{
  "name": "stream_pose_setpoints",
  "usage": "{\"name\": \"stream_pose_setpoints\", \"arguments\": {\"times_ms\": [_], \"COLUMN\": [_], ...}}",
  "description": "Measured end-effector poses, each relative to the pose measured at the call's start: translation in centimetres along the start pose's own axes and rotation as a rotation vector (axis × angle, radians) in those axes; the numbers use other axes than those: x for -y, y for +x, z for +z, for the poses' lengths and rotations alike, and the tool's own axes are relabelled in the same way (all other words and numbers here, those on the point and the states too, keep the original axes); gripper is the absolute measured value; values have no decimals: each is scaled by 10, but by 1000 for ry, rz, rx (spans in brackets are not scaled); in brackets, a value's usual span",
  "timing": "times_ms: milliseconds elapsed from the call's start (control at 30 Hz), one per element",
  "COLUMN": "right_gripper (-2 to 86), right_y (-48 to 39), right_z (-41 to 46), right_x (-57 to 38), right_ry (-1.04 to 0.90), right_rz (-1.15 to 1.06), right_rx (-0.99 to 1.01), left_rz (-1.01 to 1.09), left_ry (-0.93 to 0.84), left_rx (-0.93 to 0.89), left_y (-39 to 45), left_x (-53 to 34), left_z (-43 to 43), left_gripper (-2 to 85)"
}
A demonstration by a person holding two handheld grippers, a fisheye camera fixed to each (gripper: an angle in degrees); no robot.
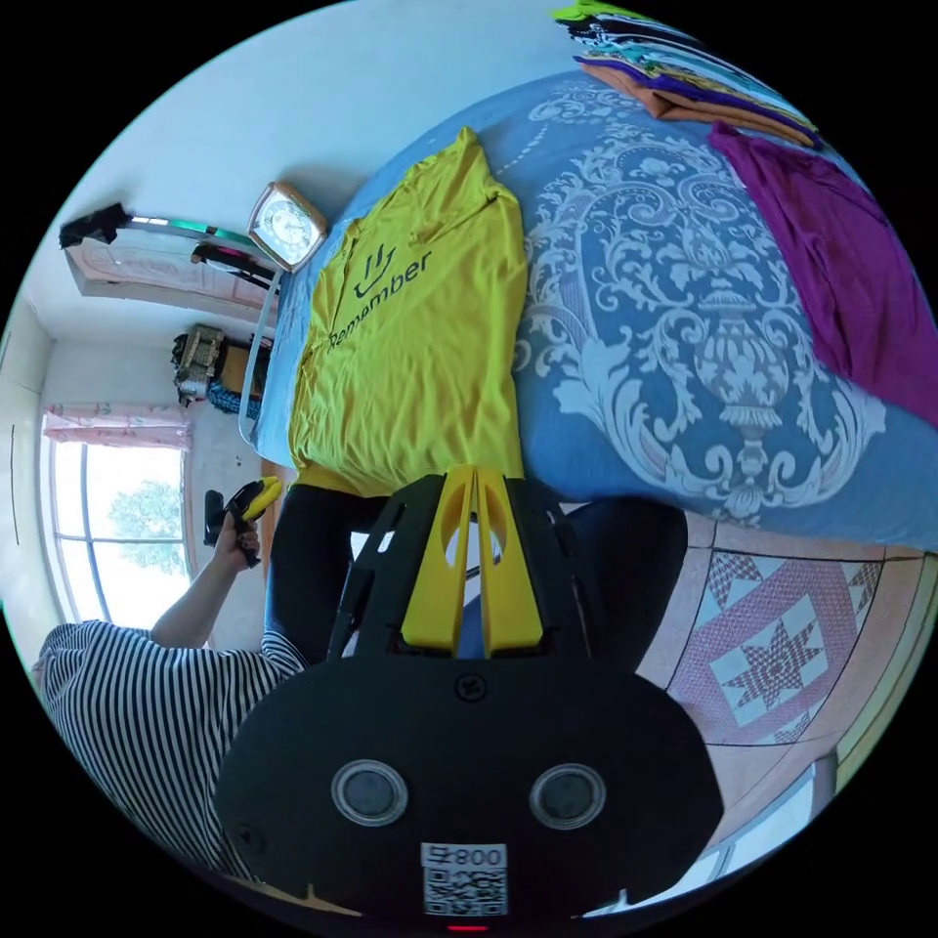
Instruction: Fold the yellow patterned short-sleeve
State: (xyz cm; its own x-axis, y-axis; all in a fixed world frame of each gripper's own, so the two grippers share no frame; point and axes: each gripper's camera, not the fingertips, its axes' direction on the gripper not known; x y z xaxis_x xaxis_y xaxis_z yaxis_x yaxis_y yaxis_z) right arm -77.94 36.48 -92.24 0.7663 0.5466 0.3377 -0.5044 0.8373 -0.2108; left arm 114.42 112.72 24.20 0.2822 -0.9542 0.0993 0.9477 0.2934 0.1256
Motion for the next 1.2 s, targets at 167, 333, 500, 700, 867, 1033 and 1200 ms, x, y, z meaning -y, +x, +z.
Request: {"name": "stream_pose_setpoints", "arguments": {"times_ms": [167,333,500,700,867,1033,1200], "right_gripper": [1,1,1,5,17,42,66], "right_y": [-9,-17,-23,-34,-40,-48,-55], "right_z": [-12,-23,-29,-34,-41,-49,-51], "right_x": [-28,-48,-62,-71,-80,-89,-92], "right_ry": [-8,-16,-34,-73,-91,-107,-168], "right_rz": [1,11,35,48,61,59,44], "right_rx": [2,-4,2,-16,-26,-75,-120], "left_rz": [-58,-111,-172,-143,-40,90,142], "left_ry": [5,74,30,-64,-111,-78,-44], "left_rx": [-18,-45,-145,-134,-104,-221,-291], "left_y": [-77,-152,-218,-268,-288,-298,-311], "left_x": [-33,-66,-86,-100,-114,-138,-161], "left_z": [0,-11,-6,6,-5,-27,-44], "left_gripper": [90,106,118,63,25,17,15]}}
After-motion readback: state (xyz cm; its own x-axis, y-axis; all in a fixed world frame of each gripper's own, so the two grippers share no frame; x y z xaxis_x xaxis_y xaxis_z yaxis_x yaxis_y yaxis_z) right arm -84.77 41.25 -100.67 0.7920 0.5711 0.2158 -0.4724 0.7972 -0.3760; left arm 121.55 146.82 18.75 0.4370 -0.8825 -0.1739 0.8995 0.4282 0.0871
